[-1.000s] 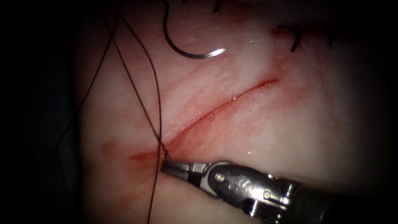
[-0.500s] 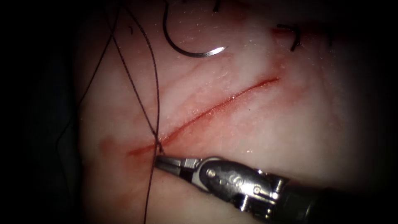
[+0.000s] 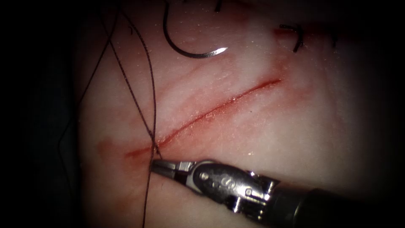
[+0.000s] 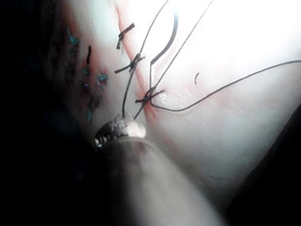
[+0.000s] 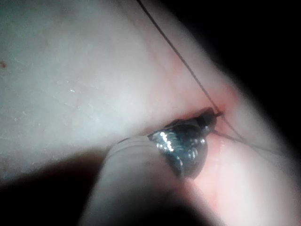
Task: Wound Closure
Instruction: Tie the knot by moving the left arm up and the right arm down, then loop the suture once around the right hand clockwise.
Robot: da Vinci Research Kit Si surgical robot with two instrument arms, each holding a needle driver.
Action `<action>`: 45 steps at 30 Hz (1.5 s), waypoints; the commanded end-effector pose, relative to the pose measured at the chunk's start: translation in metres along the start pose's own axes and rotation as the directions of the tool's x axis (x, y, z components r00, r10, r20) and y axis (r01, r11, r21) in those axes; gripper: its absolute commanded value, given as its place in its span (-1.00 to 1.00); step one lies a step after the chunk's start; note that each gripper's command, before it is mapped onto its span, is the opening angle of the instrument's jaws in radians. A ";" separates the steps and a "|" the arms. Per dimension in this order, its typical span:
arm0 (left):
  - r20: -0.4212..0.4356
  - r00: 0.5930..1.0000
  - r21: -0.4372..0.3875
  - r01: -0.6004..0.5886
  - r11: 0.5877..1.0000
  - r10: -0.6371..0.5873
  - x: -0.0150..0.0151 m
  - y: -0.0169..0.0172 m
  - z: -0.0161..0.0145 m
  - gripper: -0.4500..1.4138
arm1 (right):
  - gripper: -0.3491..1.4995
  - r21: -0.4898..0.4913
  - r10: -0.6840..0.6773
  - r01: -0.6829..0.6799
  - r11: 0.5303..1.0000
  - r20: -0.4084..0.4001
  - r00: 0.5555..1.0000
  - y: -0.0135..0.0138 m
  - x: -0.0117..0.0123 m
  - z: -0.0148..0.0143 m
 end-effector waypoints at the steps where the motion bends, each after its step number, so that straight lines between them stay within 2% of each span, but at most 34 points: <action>1: 0.004 1.000 0.008 0.002 1.000 -0.002 -0.0001 -0.0009 0.0006 -0.89 | -1.00 0.005 0.006 -0.006 1.000 -0.001 1.000 -0.0002 -0.0002 0.0003; 4: 0.014 1.000 0.018 0.007 1.000 -0.008 -0.0001 -0.0009 0.0007 -0.89 | -1.00 0.007 0.007 -0.007 1.000 0.002 1.000 -0.0004 0.0001 0.0003; 7: 0.000 1.000 0.021 0.011 1.000 -0.011 0.0002 -0.0008 0.0005 -0.89 | -1.00 0.001 0.014 -0.014 1.000 -0.030 0.999 -0.0001 0.0008 0.0006; 10: -0.072 0.997 0.035 0.026 0.999 -0.023 0.0014 -0.0004 0.0000 -0.89 | -1.00 -0.025 0.038 -0.041 0.999 -0.092 0.995 0.0005 0.0022 0.0008; 11: -0.108 0.994 0.039 0.032 0.999 -0.028 0.0021 -0.0003 -0.0003 -0.89 | -0.47 -0.047 0.056 -0.061 0.997 -0.107 0.993 0.0007 0.0028 0.0010; 12: -0.147 0.989 0.036 0.036 0.999 -0.030 0.0028 -0.0002 -0.0005 -0.89 | -0.06 -0.057 0.060 -0.067 0.996 -0.117 0.991 0.0009 0.0032 0.0011; 13: -0.184 0.982 0.034 0.039 0.999 -0.032 0.0034 -0.0002 -0.0008 -0.89 | 0.18 -0.067 0.063 -0.072 0.995 -0.128 0.990 0.0010 0.0035 0.0012; 14: -0.235 0.972 0.041 0.044 0.998 -0.033 0.0042 -0.0002 -0.0011 -0.89 | 0.31 -0.069 0.066 -0.076 0.995 -0.139 0.988 0.0011 0.0039 0.0012; 18: -0.487 0.870 0.033 0.105 0.994 -0.076 0.0076 -0.0003 -0.0030 -0.89 | 0.56 -0.068 0.092 -0.104 0.992 -0.164 0.982 0.0017 0.0052 0.0006; 22: -0.640 0.763 -0.005 0.116 0.993 -0.092 0.0102 -0.0003 -0.0048 -0.89 | 0.69 -0.061 0.114 -0.126 0.990 -0.166 0.979 0.0022 0.0060 -0.0003; 26: -0.727 0.679 -0.044 0.110 0.993 -0.108 0.0119 0.0004 -0.0063 -0.89 | 0.76 -0.049 0.133 -0.144 0.988 -0.169 0.977 0.0020 0.0061 -0.0011; 30: -0.779 0.615 -0.074 0.100 0.992 -0.121 0.0133 0.0018 -0.0080 -0.89 | 0.73 0.001 0.133 -0.135 0.991 -0.174 0.976 0.0017 0.0062 -0.0025; 33: -0.806 0.578 -0.090 0.091 0.992 -0.126 0.0145 0.0029 -0.0095 -0.89 | 0.45 0.085 0.150 -0.139 0.987 -0.152 0.977 0.0024 0.0062 -0.0038; 34: -0.808 0.576 -0.089 0.088 0.992 -0.124 0.0150 0.0032 -0.0100 -0.89 | 0.27 0.125 0.151 -0.134 0.983 -0.137 0.979 0.0029 0.0061 -0.0041; 38: -0.805 0.577 -0.102 0.098 0.990 -0.141 0.0165 0.0043 -0.0116 -0.89 | 0.24 0.202 0.178 -0.154 0.967 -0.107 0.978 0.0048 0.0057 -0.0039; 42: -0.790 0.589 -0.121 0.125 0.985 -0.172 0.0177 0.0059 -0.0129 -0.89 | 0.00 0.239 0.216 -0.189 0.952 -0.092 0.972 0.0065 0.0055 -0.0023; 44: -0.772 0.607 -0.127 0.139 0.982 -0.186 0.0181 0.0066 -0.0133 -0.89 | -0.44 0.246 0.213 -0.186 0.951 -0.091 0.973 0.0073 0.0055 -0.0008; 45: -0.769 0.613 -0.123 0.140 0.982 -0.184 0.0183 0.0068 -0.0134 -0.89 | -0.80 0.248 0.212 -0.184 0.951 -0.091 0.973 0.0075 0.0055 -0.0001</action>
